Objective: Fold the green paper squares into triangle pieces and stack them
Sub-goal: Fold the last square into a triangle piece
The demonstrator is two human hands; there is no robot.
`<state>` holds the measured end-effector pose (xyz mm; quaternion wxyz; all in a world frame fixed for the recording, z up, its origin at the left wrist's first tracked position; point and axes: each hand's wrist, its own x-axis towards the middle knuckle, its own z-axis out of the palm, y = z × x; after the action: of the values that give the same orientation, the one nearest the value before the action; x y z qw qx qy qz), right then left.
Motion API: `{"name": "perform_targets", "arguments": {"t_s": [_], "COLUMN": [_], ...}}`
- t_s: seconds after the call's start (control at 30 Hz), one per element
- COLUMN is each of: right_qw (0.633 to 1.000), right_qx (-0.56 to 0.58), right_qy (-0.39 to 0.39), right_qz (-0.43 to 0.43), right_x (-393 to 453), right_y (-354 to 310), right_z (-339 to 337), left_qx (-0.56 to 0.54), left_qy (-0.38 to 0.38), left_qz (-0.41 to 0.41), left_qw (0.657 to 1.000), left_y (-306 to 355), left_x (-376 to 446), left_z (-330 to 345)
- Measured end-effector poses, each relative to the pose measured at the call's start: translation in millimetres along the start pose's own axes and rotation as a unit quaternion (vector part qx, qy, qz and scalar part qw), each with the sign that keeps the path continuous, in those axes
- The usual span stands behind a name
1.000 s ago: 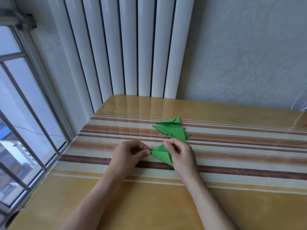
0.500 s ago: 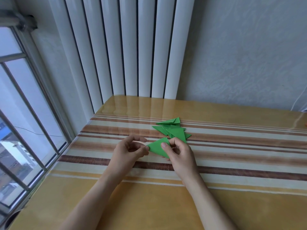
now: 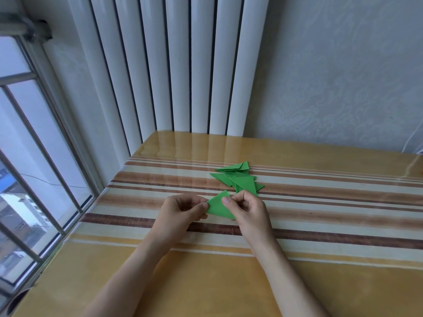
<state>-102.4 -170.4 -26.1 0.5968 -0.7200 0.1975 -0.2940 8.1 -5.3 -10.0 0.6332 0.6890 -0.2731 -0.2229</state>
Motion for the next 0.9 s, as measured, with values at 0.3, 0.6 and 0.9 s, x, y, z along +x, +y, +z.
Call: {"name": "perform_targets", "arguments": {"t_s": [0.3,0.6,0.9], "right_qw": [0.998,0.997,0.993], "right_qx": [0.038,-0.014,-0.08], "right_qy": [-0.029,-0.069,-0.076], "right_qz": [0.029,-0.004,-0.03], "right_x": [-1.7,-1.7,-3.2], "right_y": [-4.9,-3.1,-0.5], "right_z": [4.0,3.7,5.4], "left_qx": [0.036,0.082,0.135], "left_qy": [0.004,0.001,0.032], "left_qz": [0.012,0.021,0.03], "left_qw": [0.999,0.996,0.99], "left_y": [1.6,2.9,3.1], "left_x": [-1.7,-4.0,-3.7], "left_z": [2.0,5.6,6.6]}}
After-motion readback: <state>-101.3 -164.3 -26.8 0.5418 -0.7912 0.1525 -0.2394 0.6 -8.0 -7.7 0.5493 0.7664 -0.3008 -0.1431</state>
